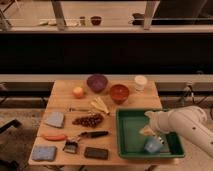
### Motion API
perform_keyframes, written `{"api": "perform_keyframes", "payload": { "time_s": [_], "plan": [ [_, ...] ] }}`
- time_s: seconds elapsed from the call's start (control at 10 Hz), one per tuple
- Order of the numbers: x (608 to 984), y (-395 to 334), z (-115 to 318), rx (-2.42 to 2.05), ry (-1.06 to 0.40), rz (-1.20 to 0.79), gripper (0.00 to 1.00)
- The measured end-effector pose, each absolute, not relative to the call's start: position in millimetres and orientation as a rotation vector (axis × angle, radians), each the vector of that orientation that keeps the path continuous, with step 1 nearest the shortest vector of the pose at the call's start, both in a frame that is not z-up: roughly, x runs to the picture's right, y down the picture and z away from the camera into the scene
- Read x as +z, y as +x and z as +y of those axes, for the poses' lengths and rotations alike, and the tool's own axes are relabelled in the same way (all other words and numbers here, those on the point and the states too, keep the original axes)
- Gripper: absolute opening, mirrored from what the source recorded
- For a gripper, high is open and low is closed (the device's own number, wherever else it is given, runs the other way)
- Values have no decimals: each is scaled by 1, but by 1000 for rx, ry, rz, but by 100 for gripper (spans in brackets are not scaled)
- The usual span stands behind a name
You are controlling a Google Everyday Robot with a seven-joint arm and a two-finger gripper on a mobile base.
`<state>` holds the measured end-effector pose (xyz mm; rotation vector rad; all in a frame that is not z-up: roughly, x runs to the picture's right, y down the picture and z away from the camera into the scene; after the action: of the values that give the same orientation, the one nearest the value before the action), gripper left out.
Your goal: Stack cups into tray
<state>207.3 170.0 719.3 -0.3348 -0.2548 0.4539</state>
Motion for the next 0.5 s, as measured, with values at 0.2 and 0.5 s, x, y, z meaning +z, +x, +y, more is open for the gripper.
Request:
{"api": "perform_keyframes", "payload": {
  "time_s": [0.2, 0.5],
  "plan": [
    [716, 214, 167, 462, -326, -254, 80],
    [714, 218, 161, 464, -324, -260, 80]
  ]
}}
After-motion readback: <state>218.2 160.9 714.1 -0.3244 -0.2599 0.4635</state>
